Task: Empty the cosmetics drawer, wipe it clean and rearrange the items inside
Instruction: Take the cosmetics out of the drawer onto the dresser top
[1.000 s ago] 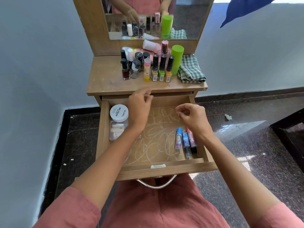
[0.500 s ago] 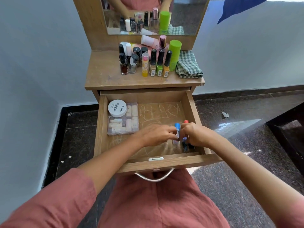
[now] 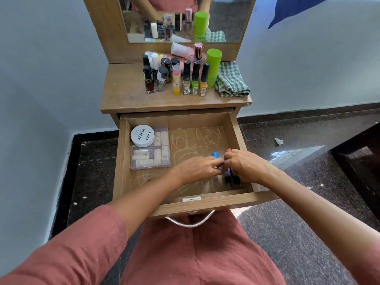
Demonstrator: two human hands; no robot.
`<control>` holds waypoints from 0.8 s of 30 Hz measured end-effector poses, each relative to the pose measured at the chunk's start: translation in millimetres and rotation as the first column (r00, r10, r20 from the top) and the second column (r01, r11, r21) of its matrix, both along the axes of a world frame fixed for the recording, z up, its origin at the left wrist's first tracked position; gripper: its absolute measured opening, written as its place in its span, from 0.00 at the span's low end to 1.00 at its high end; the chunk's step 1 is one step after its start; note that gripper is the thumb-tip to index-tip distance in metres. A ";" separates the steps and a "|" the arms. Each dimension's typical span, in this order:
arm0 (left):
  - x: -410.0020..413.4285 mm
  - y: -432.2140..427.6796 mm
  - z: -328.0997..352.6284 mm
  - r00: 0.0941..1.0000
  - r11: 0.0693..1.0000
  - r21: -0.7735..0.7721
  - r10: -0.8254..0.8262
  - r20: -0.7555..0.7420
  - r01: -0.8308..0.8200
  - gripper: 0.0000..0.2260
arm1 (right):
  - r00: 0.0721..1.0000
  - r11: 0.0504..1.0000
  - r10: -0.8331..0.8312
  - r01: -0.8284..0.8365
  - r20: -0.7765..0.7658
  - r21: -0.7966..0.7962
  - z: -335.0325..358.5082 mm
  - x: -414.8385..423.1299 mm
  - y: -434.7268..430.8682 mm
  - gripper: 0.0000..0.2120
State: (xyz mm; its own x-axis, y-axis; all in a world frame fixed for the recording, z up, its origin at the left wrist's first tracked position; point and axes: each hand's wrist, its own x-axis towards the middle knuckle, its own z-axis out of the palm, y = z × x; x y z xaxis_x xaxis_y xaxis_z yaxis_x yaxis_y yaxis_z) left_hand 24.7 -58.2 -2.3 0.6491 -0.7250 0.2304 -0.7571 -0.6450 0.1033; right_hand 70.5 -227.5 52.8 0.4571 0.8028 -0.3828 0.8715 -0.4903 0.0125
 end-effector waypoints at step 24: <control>2.3 7.9 -0.4 0.983 0.964 -0.212 0.140 -0.117 -0.163 0.11 | 0.968 0.961 -0.251 0.247 0.016 0.127 5.1 21.5 20.1 0.08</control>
State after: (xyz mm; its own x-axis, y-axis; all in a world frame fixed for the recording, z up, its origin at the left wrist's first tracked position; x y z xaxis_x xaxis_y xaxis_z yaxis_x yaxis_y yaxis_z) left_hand 27.0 -50.3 -2.7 0.7753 -0.5553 0.3008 -0.6308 -0.7044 0.3255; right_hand 92.0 -207.4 57.9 0.6585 0.7023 -0.2705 0.7220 -0.6909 -0.0363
